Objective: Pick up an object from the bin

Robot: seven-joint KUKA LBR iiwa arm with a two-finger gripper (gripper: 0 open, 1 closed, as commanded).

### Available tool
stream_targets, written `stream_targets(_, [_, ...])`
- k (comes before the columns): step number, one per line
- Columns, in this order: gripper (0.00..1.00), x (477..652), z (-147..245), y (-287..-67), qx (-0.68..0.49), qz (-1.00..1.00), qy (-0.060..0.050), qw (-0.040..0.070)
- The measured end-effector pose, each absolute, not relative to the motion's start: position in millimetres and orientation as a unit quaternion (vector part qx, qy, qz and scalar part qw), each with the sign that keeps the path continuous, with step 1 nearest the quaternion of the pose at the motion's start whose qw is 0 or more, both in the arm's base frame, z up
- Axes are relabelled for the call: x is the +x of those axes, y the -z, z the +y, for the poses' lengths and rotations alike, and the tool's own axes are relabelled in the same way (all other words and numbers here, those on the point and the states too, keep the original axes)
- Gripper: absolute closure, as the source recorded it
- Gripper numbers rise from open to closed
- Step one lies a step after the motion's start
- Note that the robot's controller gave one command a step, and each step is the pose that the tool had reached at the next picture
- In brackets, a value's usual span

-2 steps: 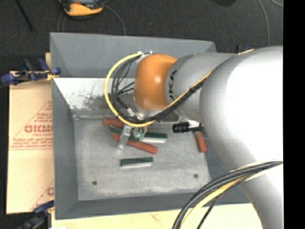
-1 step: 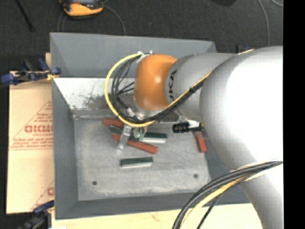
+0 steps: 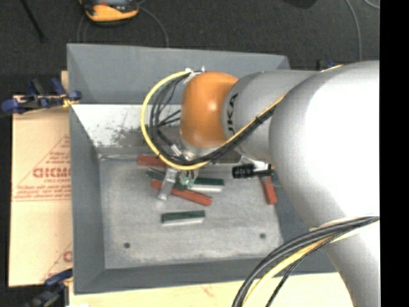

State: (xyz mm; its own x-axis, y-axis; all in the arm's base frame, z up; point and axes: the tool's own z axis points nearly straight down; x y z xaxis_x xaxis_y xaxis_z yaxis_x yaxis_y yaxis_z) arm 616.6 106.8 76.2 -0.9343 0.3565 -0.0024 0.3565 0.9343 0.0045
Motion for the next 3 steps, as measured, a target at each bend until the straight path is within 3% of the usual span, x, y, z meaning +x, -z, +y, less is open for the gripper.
stream_targets(3, [1.00,615.7,105,-117,0.181,0.983,0.000,-0.001])
